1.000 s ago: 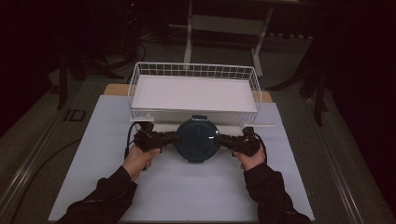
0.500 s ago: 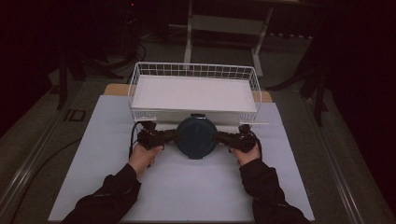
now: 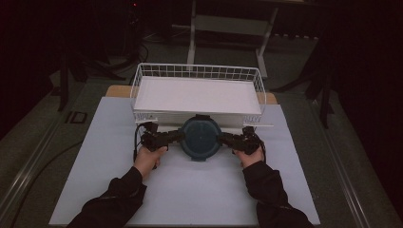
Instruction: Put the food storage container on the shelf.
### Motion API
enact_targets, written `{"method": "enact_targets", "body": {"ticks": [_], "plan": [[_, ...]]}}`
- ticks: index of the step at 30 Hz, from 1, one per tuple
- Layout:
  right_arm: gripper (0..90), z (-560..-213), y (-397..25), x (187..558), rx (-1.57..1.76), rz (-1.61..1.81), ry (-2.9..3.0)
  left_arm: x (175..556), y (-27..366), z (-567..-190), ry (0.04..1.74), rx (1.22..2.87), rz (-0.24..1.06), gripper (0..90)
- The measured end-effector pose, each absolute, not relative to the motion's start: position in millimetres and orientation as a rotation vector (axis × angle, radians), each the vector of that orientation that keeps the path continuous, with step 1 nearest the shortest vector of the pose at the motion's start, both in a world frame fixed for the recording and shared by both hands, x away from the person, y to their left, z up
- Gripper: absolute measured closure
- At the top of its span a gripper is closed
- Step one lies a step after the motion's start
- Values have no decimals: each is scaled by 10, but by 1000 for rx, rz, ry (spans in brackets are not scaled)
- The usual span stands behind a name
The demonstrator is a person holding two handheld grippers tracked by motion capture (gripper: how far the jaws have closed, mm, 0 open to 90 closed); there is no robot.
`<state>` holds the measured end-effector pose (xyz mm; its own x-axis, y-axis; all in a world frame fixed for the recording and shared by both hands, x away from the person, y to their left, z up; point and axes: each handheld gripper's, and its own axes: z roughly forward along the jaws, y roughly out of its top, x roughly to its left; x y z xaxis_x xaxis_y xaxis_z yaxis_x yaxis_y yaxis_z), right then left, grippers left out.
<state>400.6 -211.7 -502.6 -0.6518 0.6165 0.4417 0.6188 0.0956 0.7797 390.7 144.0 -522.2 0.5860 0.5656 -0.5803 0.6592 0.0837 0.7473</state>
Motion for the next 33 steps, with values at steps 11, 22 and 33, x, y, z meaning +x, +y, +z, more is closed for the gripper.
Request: {"method": "enact_targets", "body": {"ticks": [11,22,33], "plan": [[458,-4983,-2043,4043,-1315,-1699,-2443,3930,1426,-5247,1075,1576,32,400],[483,-4946,-1961,4048,-1423,-1704,-2480,3971,1405,-5268,1108,1561,114,273],[470,-4982,-1945,4038,-1440,-1796,-2500,3926,1362,-5219,1112,1580,188,161]]}}
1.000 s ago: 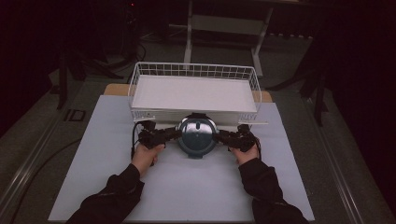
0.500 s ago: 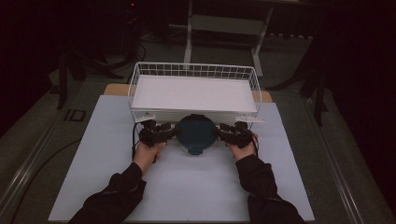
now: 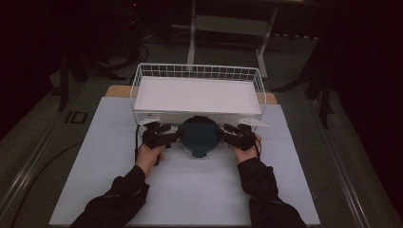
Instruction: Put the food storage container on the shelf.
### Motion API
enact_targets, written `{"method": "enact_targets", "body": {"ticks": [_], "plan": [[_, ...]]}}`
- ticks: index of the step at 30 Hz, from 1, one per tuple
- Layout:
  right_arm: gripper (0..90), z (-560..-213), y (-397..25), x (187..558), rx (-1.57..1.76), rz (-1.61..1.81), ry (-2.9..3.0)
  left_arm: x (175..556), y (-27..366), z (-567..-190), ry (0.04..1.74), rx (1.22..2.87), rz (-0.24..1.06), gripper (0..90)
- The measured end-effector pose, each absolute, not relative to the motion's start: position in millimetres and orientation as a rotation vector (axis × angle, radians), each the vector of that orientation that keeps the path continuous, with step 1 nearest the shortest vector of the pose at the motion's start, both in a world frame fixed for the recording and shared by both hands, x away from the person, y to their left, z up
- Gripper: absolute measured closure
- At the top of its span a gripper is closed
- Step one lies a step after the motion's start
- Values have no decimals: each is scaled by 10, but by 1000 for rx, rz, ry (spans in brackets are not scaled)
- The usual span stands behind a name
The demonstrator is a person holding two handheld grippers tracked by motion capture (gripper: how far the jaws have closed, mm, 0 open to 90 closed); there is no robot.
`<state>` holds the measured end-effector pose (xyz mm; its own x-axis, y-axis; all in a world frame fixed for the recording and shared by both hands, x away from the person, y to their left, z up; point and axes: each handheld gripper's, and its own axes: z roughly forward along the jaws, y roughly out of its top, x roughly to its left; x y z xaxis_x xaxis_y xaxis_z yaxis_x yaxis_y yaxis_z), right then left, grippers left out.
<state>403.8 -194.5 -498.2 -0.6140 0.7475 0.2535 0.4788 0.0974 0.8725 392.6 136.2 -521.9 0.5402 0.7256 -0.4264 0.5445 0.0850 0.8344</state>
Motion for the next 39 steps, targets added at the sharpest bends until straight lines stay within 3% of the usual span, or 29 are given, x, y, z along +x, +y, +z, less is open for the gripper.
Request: {"method": "enact_targets", "body": {"ticks": [8,13,17,27,28,29,31,39], "plan": [[421,-4907,-1963,3895,1174,1582,2099,3871,1380,-5149,1058,1544,172,136],[433,-4819,-1922,3700,1122,1587,2130,3743,1431,-5067,1007,1558,136,15],[456,-4752,-1899,3578,1104,1611,2144,3647,1449,-5019,971,1600,144,8],[630,-4659,-1720,3206,1075,1650,2245,3300,1463,-4820,875,1657,148,8],[675,-4663,-1703,3180,1071,1643,2251,3245,1472,-4797,867,1658,149,8],[815,-4690,-1646,3112,1064,1611,2302,3186,1482,-4777,866,1669,146,8],[897,-4718,-1601,3073,1044,1591,2333,3122,1496,-4763,863,1681,139,8],[900,-4851,-1413,3068,1029,1535,2435,2863,1601,-4738,847,1711,175,7]]}}
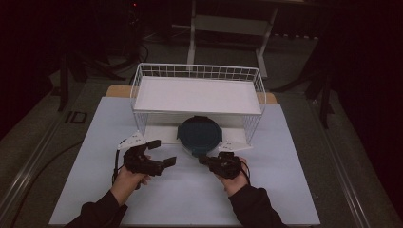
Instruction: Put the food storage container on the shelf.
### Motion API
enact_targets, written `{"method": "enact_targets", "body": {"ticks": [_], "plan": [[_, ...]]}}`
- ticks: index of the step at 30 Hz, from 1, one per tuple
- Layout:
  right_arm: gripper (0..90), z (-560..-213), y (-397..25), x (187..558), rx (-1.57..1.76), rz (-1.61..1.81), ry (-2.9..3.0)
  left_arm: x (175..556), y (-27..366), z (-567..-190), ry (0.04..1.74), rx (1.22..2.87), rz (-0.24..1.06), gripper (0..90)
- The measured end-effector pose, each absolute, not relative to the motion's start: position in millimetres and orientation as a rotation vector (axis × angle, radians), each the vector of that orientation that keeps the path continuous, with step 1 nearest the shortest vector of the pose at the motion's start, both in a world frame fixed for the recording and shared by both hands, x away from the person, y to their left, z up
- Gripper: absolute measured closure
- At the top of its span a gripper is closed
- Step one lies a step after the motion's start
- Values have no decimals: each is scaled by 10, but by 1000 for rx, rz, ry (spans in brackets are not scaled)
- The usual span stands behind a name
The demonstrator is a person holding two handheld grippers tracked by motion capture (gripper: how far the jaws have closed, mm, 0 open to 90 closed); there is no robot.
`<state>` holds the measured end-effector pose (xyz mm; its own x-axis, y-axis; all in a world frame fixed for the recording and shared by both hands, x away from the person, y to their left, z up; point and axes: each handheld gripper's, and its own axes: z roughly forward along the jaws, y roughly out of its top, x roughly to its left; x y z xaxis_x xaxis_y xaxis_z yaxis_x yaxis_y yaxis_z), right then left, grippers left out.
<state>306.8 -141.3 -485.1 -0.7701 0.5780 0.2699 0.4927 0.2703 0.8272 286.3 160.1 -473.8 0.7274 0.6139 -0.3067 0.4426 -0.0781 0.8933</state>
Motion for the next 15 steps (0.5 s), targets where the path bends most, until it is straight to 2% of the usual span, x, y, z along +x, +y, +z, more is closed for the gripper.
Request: {"method": "enact_targets", "body": {"ticks": [15], "plan": [[900,-4958,-1319,3255,1097,1462,2414,2534,1746,-4830,838,1743,209,8]]}}
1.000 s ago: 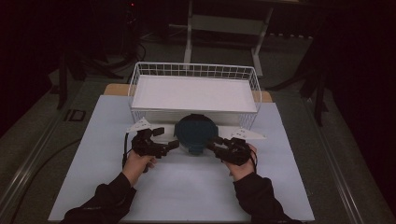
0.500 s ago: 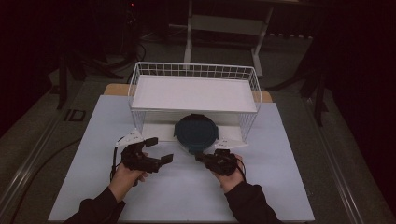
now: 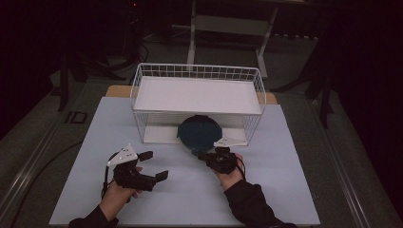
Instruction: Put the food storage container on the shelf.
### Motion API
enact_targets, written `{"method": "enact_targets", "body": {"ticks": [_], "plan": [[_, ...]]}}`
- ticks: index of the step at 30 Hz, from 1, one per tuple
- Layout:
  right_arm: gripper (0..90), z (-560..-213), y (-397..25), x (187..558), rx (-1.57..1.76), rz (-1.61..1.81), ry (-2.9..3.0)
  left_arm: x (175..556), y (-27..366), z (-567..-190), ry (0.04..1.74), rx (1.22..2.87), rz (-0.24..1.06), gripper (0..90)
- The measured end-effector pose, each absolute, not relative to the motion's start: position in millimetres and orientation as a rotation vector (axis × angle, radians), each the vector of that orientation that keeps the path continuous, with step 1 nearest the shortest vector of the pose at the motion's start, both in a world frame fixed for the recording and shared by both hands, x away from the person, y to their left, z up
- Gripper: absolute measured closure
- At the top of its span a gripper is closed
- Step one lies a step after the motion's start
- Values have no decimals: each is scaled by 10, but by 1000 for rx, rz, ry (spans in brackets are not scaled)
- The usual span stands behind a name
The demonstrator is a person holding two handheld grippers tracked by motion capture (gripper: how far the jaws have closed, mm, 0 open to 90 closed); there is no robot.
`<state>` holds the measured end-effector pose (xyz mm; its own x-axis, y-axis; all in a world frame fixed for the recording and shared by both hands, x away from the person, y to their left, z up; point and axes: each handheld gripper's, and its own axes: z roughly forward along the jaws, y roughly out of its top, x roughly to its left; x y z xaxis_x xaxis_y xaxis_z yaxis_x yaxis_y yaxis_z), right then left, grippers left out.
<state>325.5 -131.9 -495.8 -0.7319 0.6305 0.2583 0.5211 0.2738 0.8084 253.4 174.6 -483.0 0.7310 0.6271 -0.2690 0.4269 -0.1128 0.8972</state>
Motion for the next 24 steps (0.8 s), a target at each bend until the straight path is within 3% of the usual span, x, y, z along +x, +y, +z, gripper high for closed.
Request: {"method": "enact_targets", "body": {"ticks": [24], "plan": [[900,-4988,-1263,3643,1160,1392,2324,2541,1721,-4902,825,1754,231,8]]}}
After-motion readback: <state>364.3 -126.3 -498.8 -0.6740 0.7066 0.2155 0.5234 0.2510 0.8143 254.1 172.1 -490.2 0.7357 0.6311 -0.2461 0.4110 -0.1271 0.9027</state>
